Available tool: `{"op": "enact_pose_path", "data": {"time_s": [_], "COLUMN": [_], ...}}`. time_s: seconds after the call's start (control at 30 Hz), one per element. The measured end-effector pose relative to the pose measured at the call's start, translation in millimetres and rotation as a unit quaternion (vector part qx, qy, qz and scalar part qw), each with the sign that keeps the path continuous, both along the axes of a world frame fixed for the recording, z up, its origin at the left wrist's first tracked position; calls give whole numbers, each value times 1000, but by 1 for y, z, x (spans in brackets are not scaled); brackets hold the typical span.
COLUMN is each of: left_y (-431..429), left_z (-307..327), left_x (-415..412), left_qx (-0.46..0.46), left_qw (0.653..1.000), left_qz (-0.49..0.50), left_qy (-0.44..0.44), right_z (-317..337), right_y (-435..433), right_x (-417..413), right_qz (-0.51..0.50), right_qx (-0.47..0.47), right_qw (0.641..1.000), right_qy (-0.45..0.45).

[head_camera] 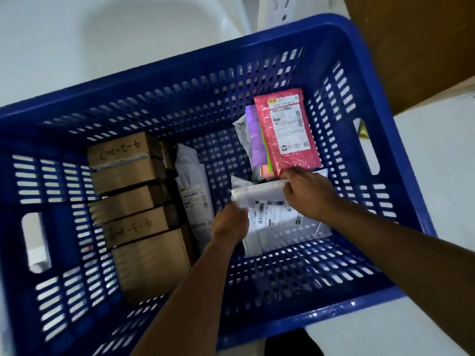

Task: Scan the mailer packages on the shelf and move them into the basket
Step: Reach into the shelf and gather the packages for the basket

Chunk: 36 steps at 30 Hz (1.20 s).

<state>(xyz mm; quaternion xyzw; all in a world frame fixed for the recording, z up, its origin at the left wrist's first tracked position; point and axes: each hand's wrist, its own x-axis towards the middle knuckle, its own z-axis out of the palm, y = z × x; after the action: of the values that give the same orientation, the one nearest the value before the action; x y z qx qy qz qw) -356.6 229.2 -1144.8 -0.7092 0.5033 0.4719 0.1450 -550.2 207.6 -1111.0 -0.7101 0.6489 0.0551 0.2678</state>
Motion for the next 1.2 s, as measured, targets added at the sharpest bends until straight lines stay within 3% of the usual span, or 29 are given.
{"op": "enact_pose_path", "data": {"time_s": [0.17,0.33,0.5,0.6,0.73,0.83,0.9,1.0,1.2], "left_y": [-8,-11,-4,11,25,25,21,15,17], "left_z": [10,22,31,33,30,16,4,-17,-60], "left_x": [3,7,7,10,16,20,19,17,19], "left_qx": [36,48,-22,-112,-302,-325,-314,-293,-257], "left_qw": [999,996,994,983,899,809,775,778,810], "left_qz": [-19,-58,-100,-116,-306,-489,-548,-555,-527], "left_qy": [29,41,-43,-86,-83,-35,-23,-3,3], "right_z": [13,28,36,36,33,17,0,-24,-70], "right_y": [6,8,16,26,36,40,41,42,39], "right_x": [-7,-7,-10,-11,-9,-10,-13,-23,-37], "right_qz": [71,72,55,41,60,153,250,330,328], "right_qx": [-34,-49,-24,-23,-39,-43,-32,-15,-22], "right_qw": [996,995,997,998,996,985,963,931,939], "right_qy": [34,55,50,40,54,62,100,156,97]}}
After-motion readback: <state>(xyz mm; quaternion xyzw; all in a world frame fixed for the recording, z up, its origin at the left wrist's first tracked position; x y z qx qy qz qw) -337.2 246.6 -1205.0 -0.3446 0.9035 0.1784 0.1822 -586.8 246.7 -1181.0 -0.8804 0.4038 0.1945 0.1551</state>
